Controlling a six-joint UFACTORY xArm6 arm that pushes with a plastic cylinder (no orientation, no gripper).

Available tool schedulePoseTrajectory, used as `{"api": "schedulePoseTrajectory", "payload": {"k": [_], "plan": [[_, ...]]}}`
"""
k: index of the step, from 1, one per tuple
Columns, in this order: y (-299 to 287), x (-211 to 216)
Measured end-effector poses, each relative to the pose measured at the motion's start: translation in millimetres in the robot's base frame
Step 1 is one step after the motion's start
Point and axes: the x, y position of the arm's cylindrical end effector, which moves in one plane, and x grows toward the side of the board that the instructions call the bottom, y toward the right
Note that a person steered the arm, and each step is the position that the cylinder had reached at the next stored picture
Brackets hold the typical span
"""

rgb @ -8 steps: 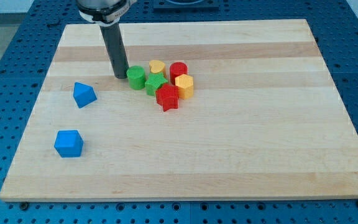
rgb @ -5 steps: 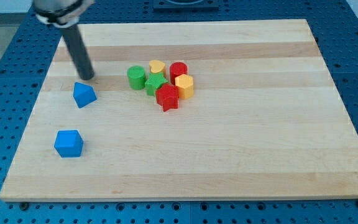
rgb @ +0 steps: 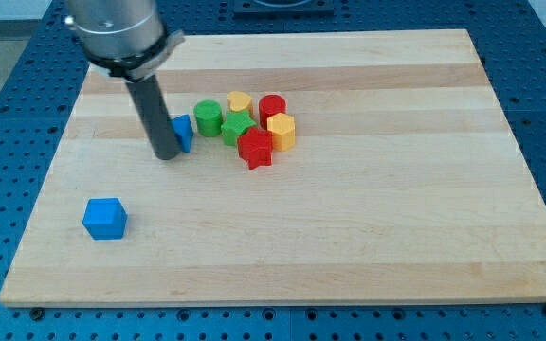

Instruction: Push the blue triangle below the green circle

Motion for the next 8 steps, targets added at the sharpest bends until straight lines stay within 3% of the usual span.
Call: {"api": "schedulePoseTrajectory", "payload": {"k": [4, 6, 8], "plan": [[-44.0, -5.2], [-29.9, -33.2], [7.6, -34.9]]}}
